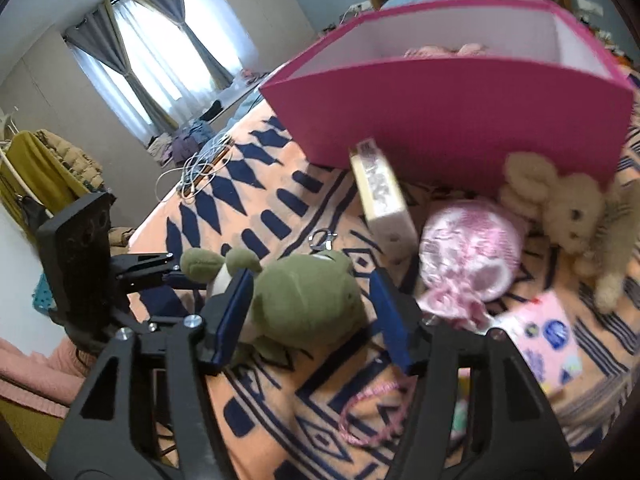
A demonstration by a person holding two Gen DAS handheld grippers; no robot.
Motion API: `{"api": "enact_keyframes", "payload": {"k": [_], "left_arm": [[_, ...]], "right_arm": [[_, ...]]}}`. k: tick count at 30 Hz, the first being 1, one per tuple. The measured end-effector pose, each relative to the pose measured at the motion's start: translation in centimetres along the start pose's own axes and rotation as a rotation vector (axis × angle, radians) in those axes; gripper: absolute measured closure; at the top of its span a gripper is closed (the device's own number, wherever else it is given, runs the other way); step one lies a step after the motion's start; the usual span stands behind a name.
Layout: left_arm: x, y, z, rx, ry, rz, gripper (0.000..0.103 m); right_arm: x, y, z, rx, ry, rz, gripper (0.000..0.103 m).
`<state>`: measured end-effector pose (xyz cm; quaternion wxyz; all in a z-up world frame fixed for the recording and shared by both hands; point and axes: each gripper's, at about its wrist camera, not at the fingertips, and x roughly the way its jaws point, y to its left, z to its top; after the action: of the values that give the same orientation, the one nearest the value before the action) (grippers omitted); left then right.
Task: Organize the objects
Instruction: 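Lift the green turtle with the right gripper and carry it over the box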
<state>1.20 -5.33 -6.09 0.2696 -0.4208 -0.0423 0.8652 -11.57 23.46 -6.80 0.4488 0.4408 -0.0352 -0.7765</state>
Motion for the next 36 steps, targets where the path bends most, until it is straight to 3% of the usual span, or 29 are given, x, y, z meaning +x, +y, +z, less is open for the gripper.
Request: {"api": "enact_keyframes", "payload": {"k": [4, 9, 19, 36], "left_arm": [[0.4, -0.7, -0.1, 0.027, 0.003, 0.003, 0.052], [0.3, -0.5, 0.2, -0.008, -0.012, -0.01, 0.054], [-1.1, -1.9, 1.6, 0.013, -0.069, -0.002, 0.055], [-4.7, -3.5, 8.9, 0.125, -0.218, 0.016, 0.054]], "right_arm": [[0.5, 0.3, -0.4, -0.002, 0.004, -0.007, 0.044], [-0.2, 0.8, -0.9, -0.003, -0.017, -0.024, 0.046], [-2.8, 2.6, -1.1, -0.023, -0.101, -0.066, 0.046], [-9.2, 4.2, 3.7, -0.065, -0.284, -0.102, 0.046]]}}
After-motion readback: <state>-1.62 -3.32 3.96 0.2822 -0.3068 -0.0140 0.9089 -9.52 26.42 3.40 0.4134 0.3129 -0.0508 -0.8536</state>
